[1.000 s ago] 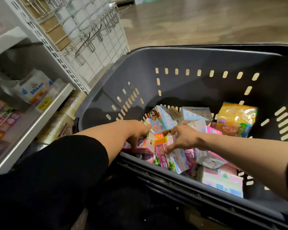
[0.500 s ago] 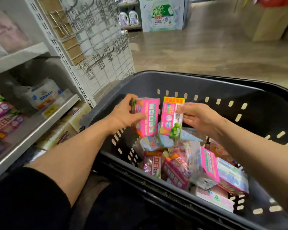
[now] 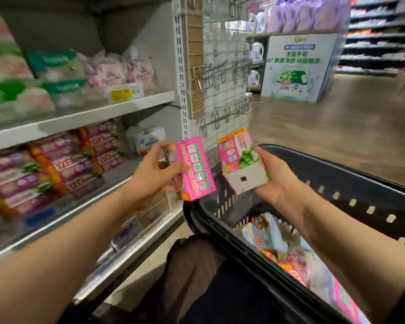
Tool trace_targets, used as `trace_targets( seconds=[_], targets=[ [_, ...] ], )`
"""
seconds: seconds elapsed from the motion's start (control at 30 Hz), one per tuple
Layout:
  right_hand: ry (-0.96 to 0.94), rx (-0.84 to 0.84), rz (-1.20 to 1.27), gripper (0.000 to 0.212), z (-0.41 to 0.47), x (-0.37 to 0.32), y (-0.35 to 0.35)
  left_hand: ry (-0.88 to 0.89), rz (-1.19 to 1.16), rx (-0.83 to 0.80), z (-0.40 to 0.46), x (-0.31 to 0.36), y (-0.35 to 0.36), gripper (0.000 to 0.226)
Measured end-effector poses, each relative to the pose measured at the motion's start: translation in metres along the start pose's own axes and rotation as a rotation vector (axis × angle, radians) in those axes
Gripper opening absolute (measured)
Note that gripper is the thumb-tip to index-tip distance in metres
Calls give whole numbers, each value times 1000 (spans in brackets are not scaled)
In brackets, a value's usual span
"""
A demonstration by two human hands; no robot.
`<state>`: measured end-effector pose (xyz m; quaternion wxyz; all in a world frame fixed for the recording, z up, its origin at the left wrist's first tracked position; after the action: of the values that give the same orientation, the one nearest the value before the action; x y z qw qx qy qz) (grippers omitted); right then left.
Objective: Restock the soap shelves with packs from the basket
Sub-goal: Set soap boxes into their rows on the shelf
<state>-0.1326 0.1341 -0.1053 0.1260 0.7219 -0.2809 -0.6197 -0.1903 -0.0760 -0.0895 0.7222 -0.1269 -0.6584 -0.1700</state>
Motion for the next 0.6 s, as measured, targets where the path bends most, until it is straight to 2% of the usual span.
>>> trace_targets(
  seconds=[0.1,0.2,0.37,0.47,0.6],
  targets=[
    [11,-145,-115,40,6,16,63,18,-38,92,-22,0,-35,47],
    [61,-279,-284,22,9,42,116,26,-43,224,-42,-5,-81,42],
    [105,-338,-562,17,22,93,171,26,-73,416,-83,-20,-154,37],
    [-24,-336,-678,10,33,115,198,29,-95,572,-104,-30,-194,34],
    [-162,-335,-782,26,41,141,233,19,-116,737,-128,-31,-238,33]
  ],
)
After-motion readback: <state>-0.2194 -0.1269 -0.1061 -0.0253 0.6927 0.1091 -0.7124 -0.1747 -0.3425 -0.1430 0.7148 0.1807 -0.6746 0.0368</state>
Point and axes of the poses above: each hand's wrist, its own z-axis towards the middle knuckle, its own y-axis out of the palm, x = y × z, the point moved 5 cm from there along z, towards the middle knuckle, and after that the axes turned 10 degrees about -z, right-handed, at the moved point
